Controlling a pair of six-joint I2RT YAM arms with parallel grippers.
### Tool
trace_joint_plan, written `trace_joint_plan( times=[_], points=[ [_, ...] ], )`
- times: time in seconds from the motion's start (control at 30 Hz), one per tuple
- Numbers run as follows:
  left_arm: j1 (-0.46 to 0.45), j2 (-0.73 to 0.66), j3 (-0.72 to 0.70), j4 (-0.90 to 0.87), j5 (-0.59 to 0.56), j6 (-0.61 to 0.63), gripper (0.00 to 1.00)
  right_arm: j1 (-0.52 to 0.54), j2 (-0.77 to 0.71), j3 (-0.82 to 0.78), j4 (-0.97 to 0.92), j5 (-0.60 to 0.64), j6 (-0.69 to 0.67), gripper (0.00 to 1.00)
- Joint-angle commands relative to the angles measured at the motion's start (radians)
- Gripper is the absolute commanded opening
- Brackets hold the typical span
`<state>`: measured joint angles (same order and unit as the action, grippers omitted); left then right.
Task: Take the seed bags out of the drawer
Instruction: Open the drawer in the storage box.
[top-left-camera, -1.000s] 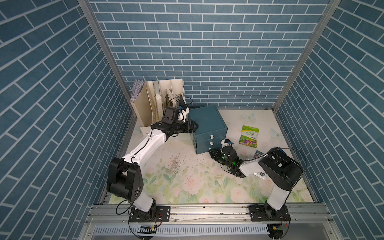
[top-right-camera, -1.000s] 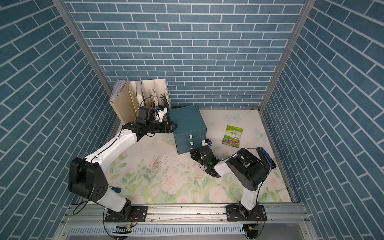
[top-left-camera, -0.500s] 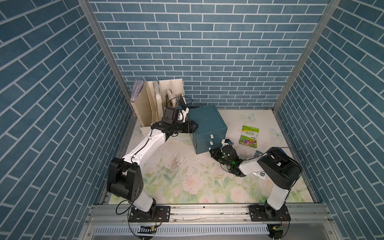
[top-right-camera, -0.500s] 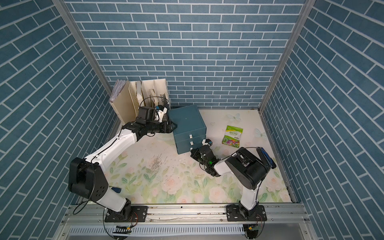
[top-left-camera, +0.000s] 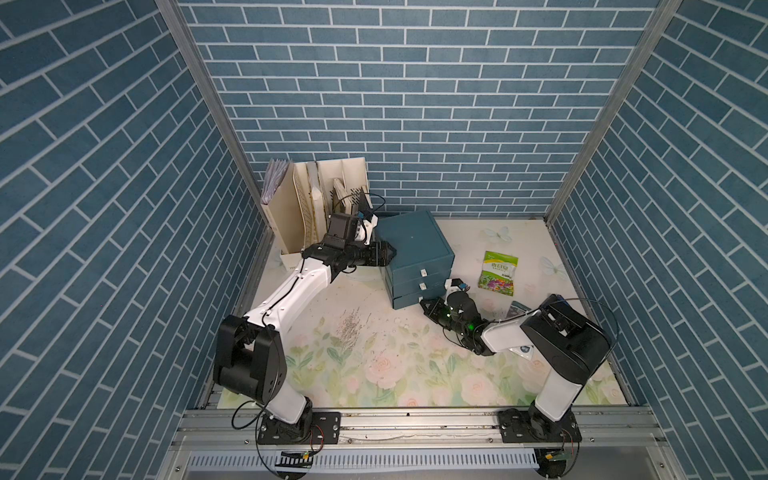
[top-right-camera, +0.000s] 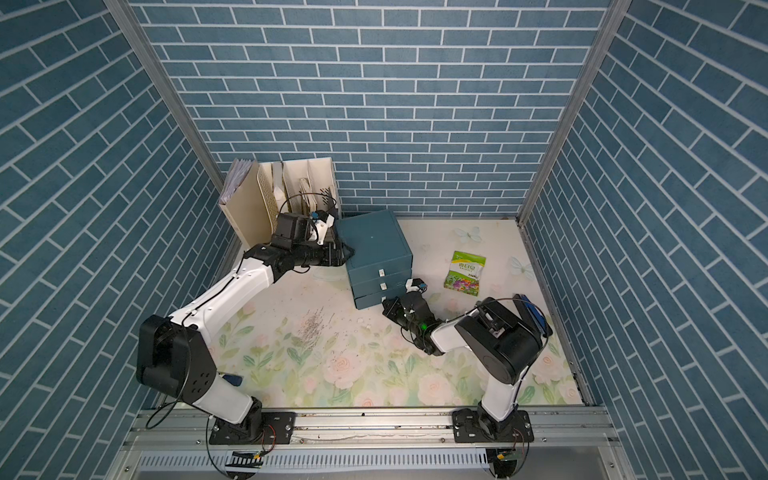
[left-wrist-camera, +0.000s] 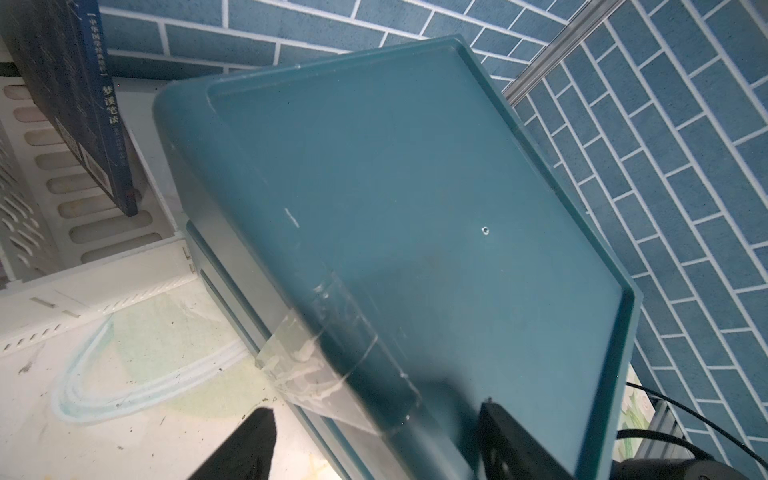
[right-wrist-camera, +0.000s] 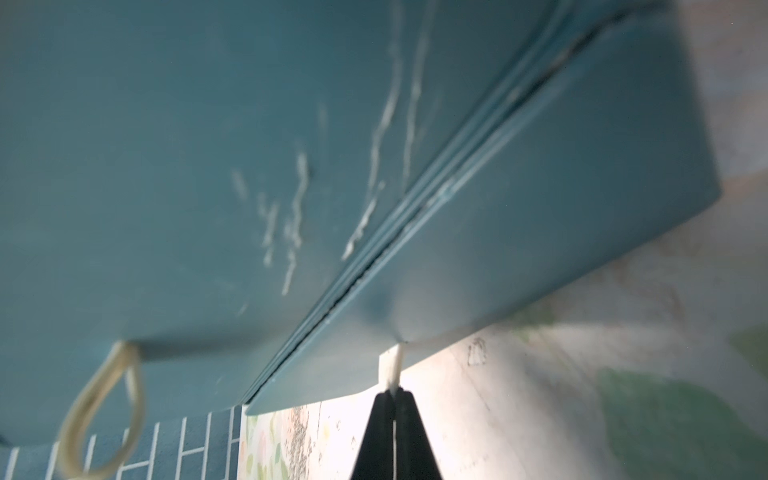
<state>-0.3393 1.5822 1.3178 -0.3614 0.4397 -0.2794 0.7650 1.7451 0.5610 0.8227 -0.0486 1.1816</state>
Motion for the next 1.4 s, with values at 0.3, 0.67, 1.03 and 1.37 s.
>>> trace_joint_plan(
  times=[0.3, 0.67, 1.03, 1.37],
  points=[
    [0.014, 0.032, -0.048, -0.179, -0.076, 0.038, 0.81, 0.031, -0.122, -0.08, -0.081, -0.02, -0.011, 0.0],
    [0.014, 0.029, -0.052, -0.179, -0.075, 0.039, 0.8, 0.07, -0.26, -0.151, -0.213, -0.02, -0.013, 0.0],
    [0.014, 0.031, -0.051, -0.177, -0.07, 0.039, 0.81, 0.125, -0.426, -0.216, -0.381, -0.05, -0.012, 0.0],
    [0.013, 0.032, -0.05, -0.176, -0.068, 0.039, 0.8, 0.141, -0.551, -0.239, -0.511, -0.052, -0.009, 0.0]
  ],
)
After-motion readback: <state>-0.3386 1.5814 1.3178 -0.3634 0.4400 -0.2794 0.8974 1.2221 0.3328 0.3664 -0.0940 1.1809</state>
